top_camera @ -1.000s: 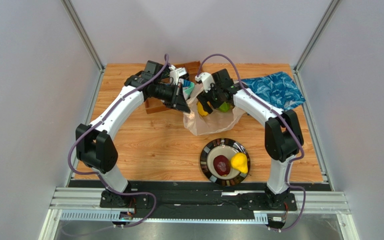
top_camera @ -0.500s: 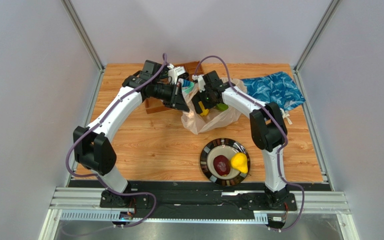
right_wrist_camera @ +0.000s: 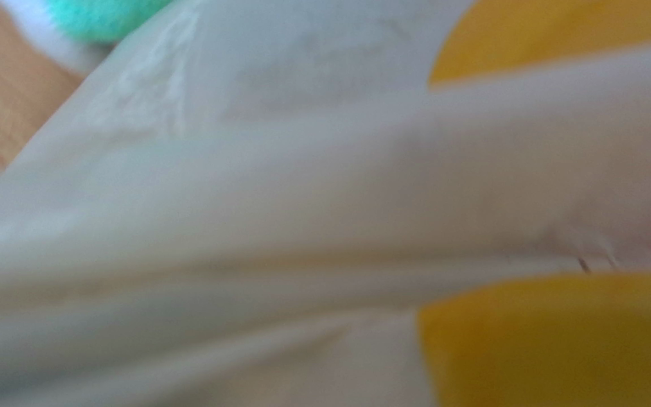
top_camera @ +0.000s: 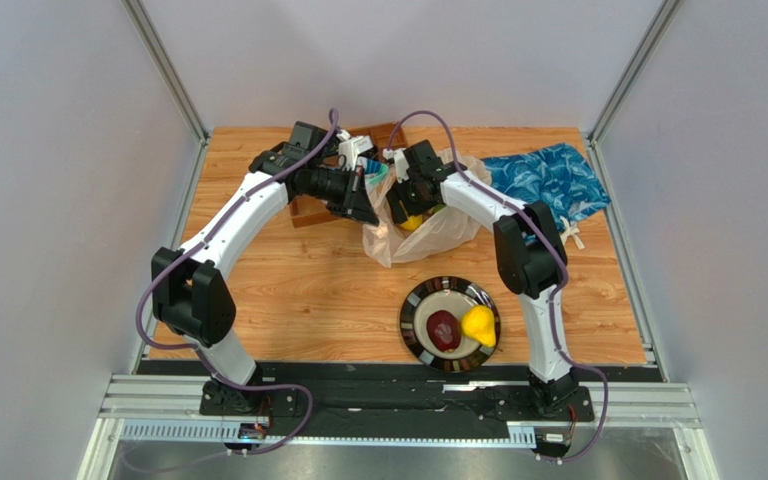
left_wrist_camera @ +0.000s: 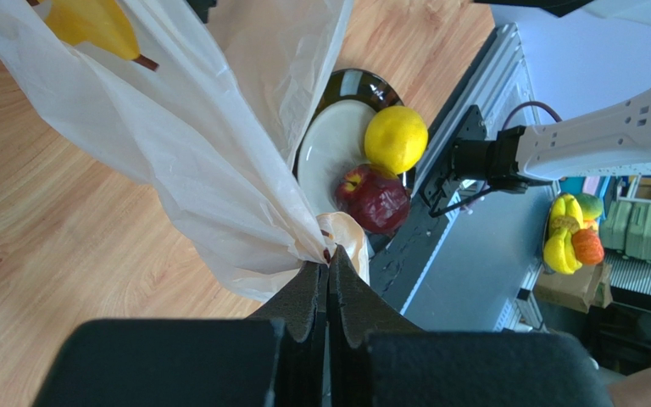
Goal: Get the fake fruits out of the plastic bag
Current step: Take out the fake fruit from the plastic bag, then place the fake fruit on the plate.
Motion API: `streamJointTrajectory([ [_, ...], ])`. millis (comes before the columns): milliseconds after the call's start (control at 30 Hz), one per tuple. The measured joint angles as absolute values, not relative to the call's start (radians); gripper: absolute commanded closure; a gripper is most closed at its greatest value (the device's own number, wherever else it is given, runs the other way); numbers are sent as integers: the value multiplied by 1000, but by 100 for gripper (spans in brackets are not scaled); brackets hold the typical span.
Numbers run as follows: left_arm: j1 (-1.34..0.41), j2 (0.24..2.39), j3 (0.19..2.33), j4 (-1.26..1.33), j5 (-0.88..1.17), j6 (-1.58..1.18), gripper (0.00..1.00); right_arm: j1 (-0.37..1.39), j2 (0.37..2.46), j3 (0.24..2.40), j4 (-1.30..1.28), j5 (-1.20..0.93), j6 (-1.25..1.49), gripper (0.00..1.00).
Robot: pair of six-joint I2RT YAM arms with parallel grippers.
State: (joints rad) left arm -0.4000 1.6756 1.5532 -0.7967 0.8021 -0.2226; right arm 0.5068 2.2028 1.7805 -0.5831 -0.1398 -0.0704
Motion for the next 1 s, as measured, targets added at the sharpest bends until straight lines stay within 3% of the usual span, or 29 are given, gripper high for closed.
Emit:
streamJointTrajectory([
  [533, -404, 1846, 1796, -797, 817, -221, 100, 521, 1478, 1397, -714, -467, -368, 54],
  [767, -404, 1845, 1795, -797, 809, -203, 100, 655, 1364, 1188, -890, -494, -684, 53],
  [1000, -404, 1790, 1752, -810, 788, -168, 100, 603, 1398, 1127, -949, -385, -888, 52],
])
